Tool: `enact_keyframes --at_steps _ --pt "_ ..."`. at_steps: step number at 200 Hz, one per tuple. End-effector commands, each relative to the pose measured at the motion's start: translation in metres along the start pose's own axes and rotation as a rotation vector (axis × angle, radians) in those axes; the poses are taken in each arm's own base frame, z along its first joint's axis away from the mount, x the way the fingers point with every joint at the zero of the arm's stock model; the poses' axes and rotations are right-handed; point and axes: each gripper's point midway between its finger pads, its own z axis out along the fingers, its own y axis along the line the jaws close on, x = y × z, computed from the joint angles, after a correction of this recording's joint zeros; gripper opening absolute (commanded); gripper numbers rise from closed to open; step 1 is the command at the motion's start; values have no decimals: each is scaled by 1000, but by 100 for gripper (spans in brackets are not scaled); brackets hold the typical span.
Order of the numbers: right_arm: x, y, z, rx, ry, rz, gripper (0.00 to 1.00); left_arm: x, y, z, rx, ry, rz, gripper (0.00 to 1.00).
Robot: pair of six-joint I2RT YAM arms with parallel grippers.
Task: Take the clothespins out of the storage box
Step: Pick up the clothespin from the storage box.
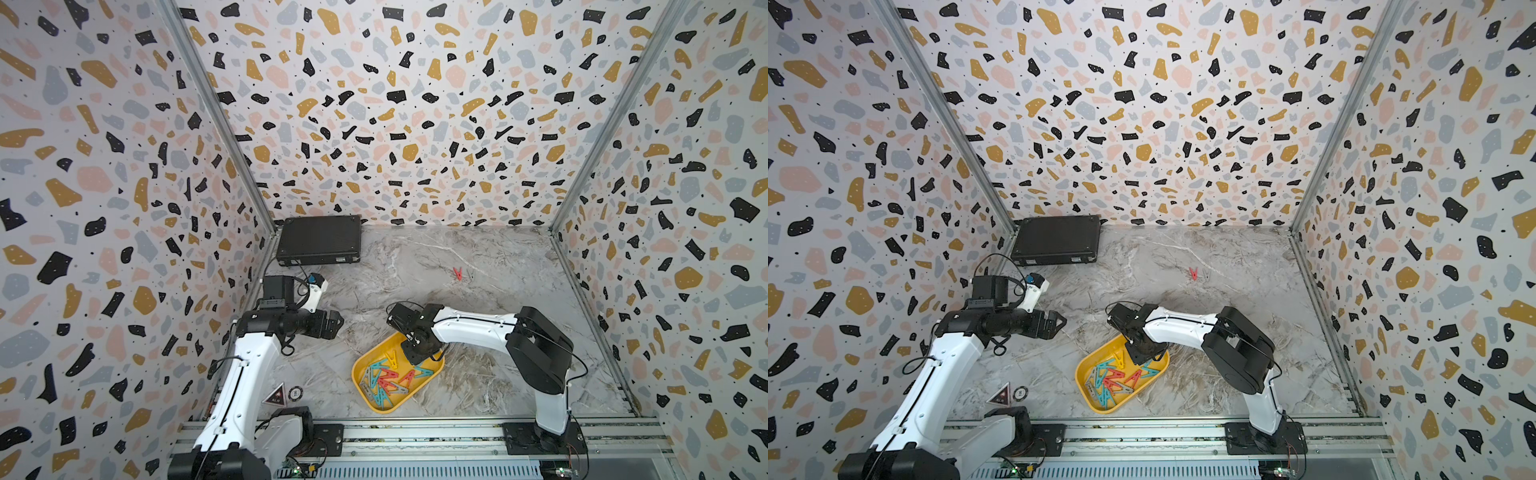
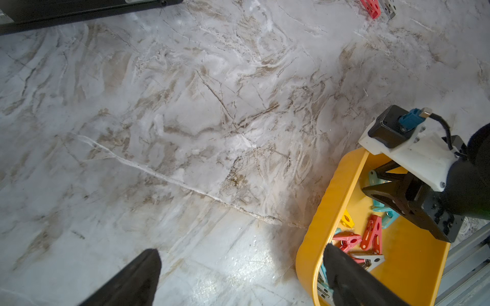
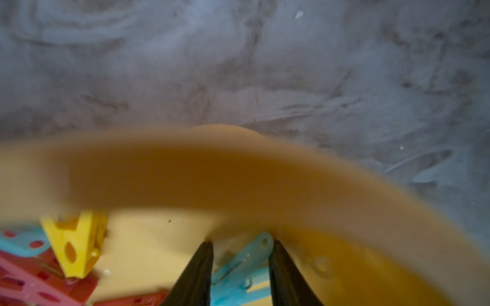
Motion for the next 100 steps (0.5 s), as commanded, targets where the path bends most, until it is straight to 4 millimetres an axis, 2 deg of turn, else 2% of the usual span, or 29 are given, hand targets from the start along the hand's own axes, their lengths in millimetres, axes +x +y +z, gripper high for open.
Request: enact_keyframes --at_steps 1,63,100 --pt "-8 8 -7 -27 -20 -14 36 -1 -3 -2 9 -18 22 100" --pt "-9 12 -8 -47 -29 -24 14 0 -3 -1 8 -17 23 100" --pt "-12 14 -19 -63 -56 -31 4 0 -3 -1 9 -15 21 100"
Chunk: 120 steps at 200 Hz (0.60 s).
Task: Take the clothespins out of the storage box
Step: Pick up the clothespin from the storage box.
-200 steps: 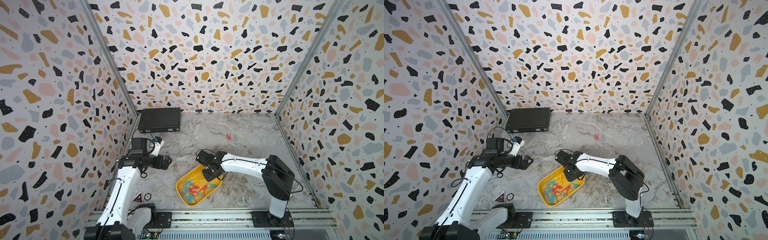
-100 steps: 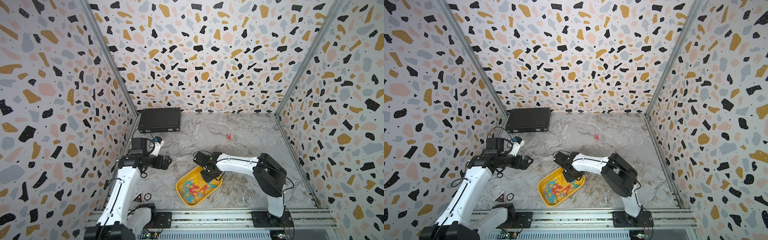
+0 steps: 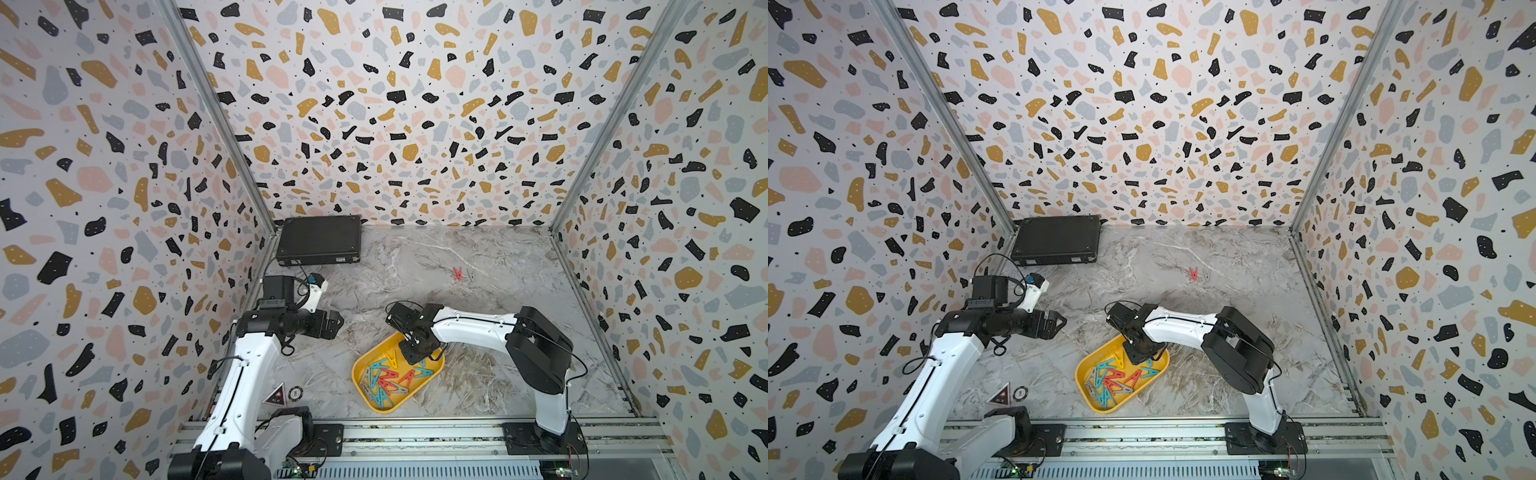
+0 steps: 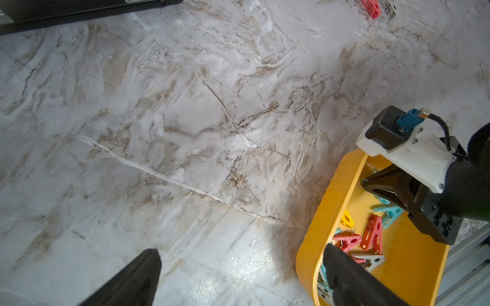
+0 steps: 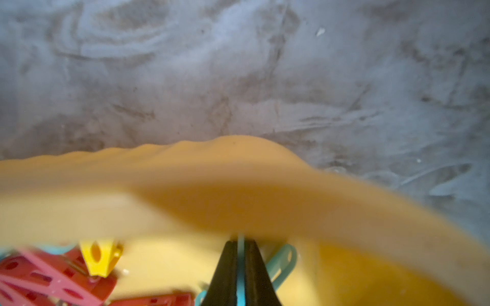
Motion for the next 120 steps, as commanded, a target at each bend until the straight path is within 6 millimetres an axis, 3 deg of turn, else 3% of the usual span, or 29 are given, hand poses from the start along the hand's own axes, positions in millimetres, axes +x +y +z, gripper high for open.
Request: enact_keyframes --at_steps 1,72,120 --pt "-9 8 -19 -32 -46 -17 4 0 -3 -1 9 -15 21 100" --pt "-22 19 -72 -122 -168 -50 0 1 -1 2 3 -4 18 100" --pt "-32 13 -115 -110 -266 -82 0 1 0 3 2 -1 14 100"
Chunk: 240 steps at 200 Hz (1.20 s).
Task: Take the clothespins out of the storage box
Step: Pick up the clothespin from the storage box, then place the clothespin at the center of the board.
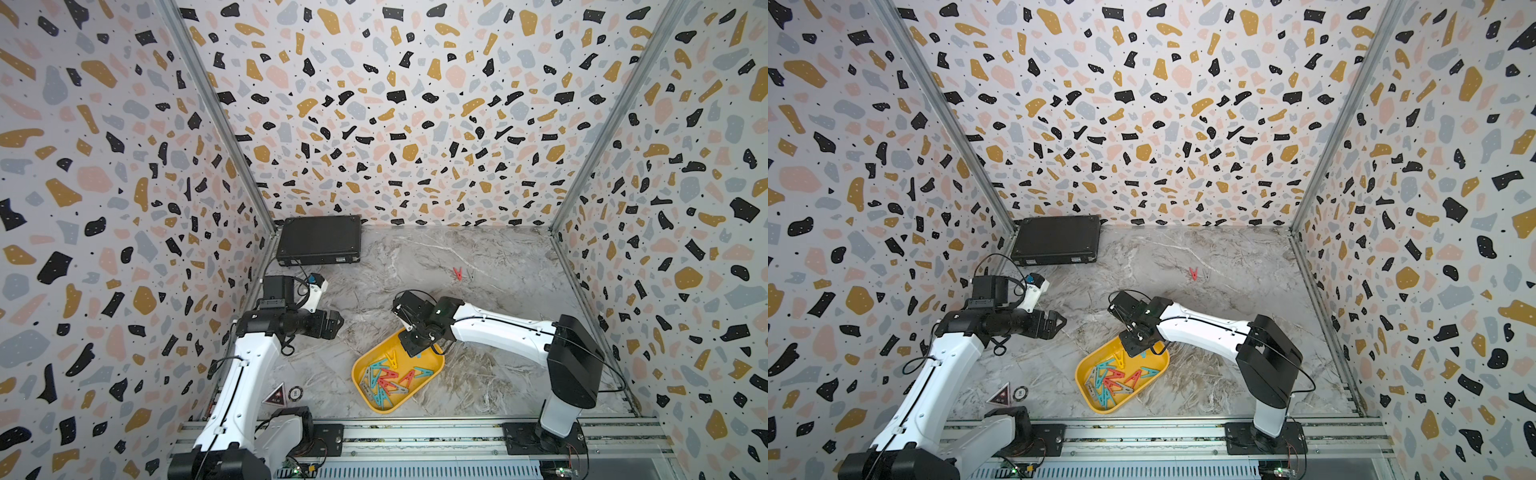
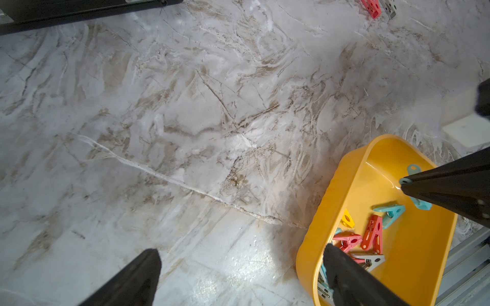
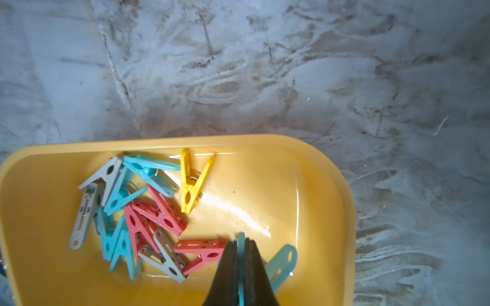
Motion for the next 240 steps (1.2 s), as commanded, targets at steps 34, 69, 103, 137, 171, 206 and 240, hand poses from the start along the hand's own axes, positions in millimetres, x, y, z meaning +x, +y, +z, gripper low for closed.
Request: enact_keyframes --at_steps 34,69,103,137,171,206,240 --pt "-24 -9 -58 31 -133 -54 0 0 -1 3 6 0 12 100" --pt "-25 -45 -65 61 -121 9 0 1 0 3 5 2 12 100" --pt "-20 -87 -71 119 -116 55 0 1 0 4 7 5 10 100" --pt "-9 -140 -67 164 -60 156 0 1 0 4 6 3 11 100" --pt "-1 -190 -58 219 -5 242 0 1 -1 3 8 3 11 100" --pt "3 -239 -45 212 40 376 0 2 0 3 5 5 11 100" --pt "-8 -277 -37 177 38 480 0 1 -1 3 6 2 12 100"
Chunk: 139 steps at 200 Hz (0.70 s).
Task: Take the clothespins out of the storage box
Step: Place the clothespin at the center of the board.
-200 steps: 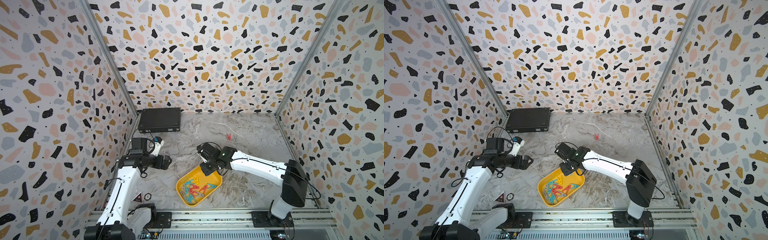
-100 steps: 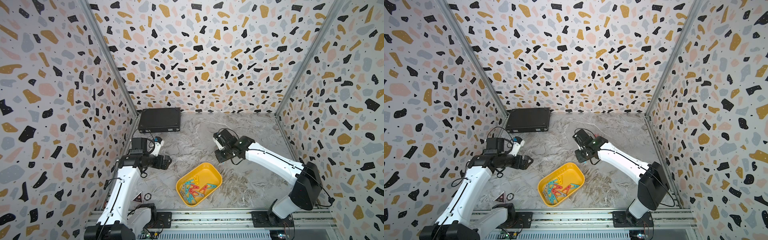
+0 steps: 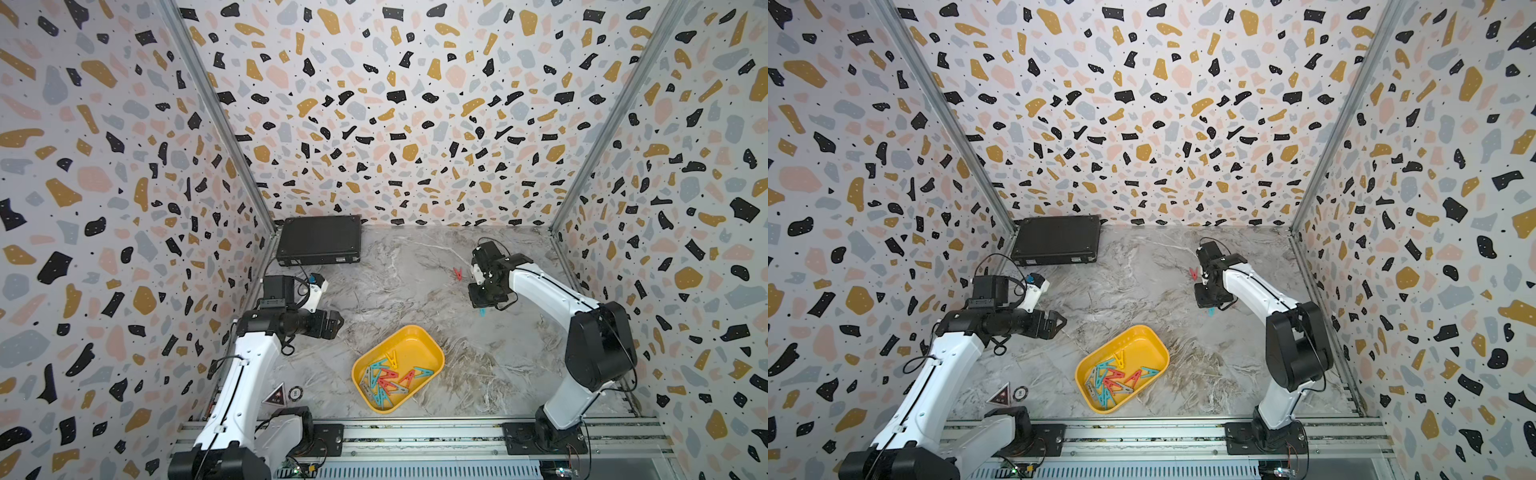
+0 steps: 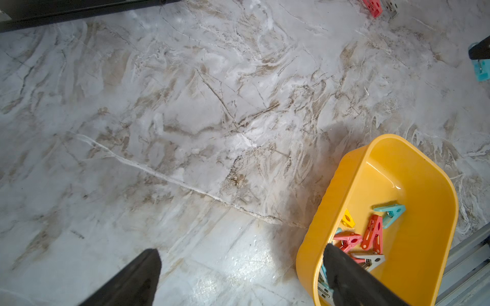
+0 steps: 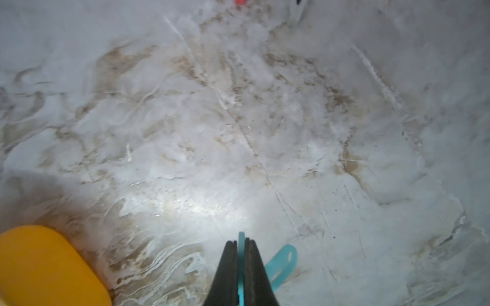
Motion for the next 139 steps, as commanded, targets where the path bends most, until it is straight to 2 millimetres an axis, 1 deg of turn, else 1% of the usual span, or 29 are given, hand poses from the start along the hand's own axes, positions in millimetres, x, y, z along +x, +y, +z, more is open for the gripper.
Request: enact_keyframes --at_steps 1,24,52,82,106,139 --pt "-24 -9 -10 -53 -24 38 0 1 -1 2 4 -3 15 100" --pt "-47 -27 -4 -80 -32 118 0 1 -1 2 7 -3 15 100" --pt "-71 -46 7 -27 -34 134 0 1 -2 1 10 -6 15 100" --pt "-97 -59 18 -21 -26 152 0 1 -2 2 9 -5 16 100" --pt "-110 -68 31 4 -11 140 0 1 -2 1 11 -6 17 100" --pt "-120 -77 52 6 22 136 0 0 -3 1 11 -8 16 100"
